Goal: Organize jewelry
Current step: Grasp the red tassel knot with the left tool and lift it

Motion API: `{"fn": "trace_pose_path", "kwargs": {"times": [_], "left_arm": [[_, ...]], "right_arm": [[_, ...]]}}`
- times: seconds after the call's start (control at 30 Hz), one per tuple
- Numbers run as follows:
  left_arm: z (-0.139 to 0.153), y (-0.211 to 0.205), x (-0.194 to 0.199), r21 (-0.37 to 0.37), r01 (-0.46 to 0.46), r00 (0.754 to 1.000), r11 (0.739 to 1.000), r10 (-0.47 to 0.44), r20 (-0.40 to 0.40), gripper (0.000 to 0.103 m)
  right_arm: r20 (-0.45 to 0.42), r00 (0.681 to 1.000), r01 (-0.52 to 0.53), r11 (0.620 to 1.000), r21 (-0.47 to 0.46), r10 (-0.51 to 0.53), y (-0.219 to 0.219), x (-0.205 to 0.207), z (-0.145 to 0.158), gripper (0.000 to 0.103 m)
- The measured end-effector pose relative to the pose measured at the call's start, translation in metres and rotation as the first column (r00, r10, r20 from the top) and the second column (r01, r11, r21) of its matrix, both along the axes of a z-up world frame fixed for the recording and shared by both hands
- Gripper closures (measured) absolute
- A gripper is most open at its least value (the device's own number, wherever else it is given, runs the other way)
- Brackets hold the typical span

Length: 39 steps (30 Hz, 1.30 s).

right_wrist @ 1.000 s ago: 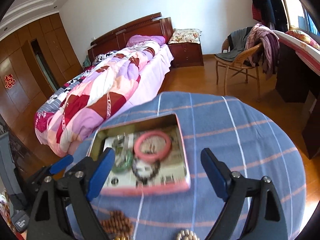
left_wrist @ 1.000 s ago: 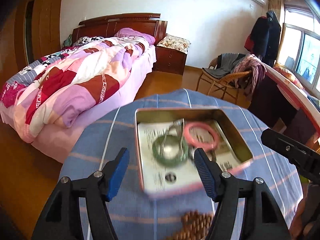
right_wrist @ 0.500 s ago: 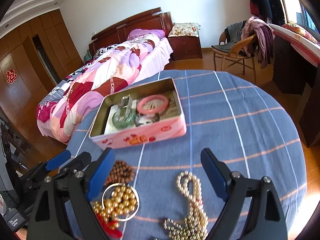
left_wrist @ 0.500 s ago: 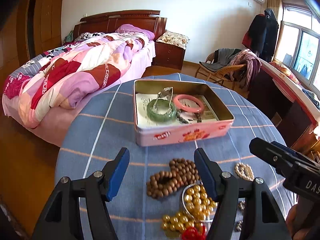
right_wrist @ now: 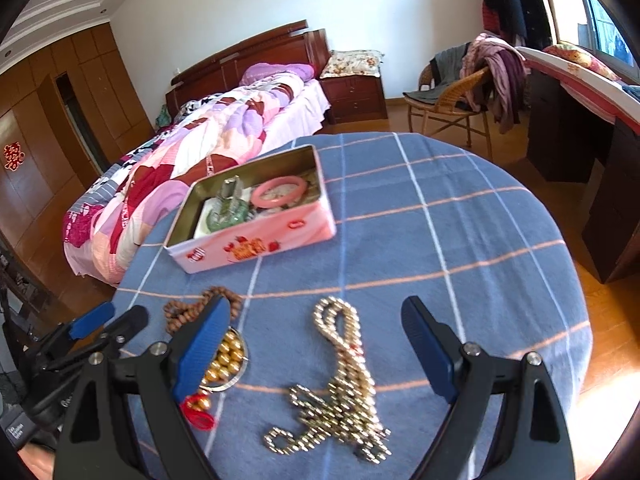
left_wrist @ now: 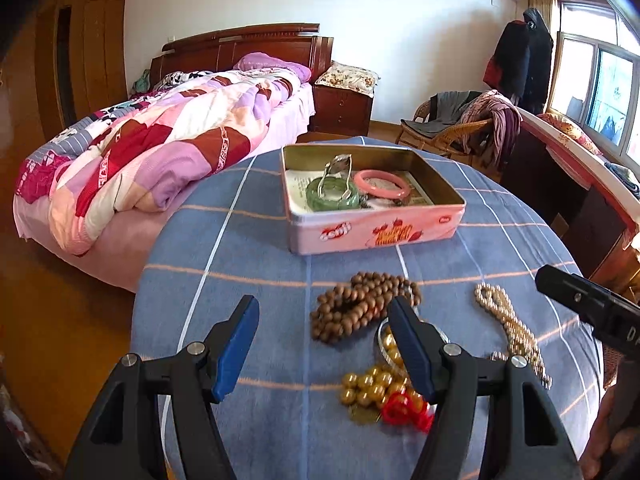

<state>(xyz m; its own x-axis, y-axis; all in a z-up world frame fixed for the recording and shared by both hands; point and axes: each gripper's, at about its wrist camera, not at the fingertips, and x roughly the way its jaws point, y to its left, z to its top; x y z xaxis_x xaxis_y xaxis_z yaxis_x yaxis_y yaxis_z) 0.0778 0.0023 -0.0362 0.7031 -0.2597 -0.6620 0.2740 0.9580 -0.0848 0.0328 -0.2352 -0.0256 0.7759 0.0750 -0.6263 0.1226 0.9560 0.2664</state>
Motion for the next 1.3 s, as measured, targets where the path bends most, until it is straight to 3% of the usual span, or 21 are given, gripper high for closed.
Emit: {"fn": "trace_pose_path", "kwargs": {"times": [0.27,0.53,0.87,0.97,1.1,1.3], "left_arm": [[-0.016,0.009,-0.02,-0.008,0.045,0.999,0.999,-0.045,-0.019,0.036],[-0.018,0.0,-0.038,-0.006,0.158,0.987,0.987,-0.158,-0.016,0.036],[-0.033,-0.02,-0.04,-0.081,0.228,0.964,0.97,-0.237,-0.122,0.037],[-0.04,-0.023,-0.037,-0.071,0.207,0.964,0.976,-0.216,-0.152,0.053],[-0.039,-0.019,-0.034,-0.08,0.215,0.962,0.973,-0.226,-0.152,0.092],[-0.025,-0.012,-0.047,-0.073,0.254,0.961,0.965,-0.26,-0.091,0.099]], "right_arm": [[-0.024,1.0,0.008,1.0,-0.016,-0.008,-0.008,-0.014,-0.012,0.013],[-0.036,0.999,-0.001,1.0,-0.029,0.0,-0.009,-0.024,-0.018,0.014],[-0.037,0.999,0.002,0.999,-0.034,-0.003,-0.012,-0.027,-0.019,0.014],[-0.036,0.999,0.006,1.0,-0.025,-0.007,-0.013,-0.027,-0.019,0.014],[-0.043,0.999,0.007,1.0,-0.014,-0.008,-0.014,-0.027,-0.02,0.014],[-0.037,0.999,0.014,1.0,-0.017,-0.015,-0.016,-0.028,-0.019,0.014]]}}
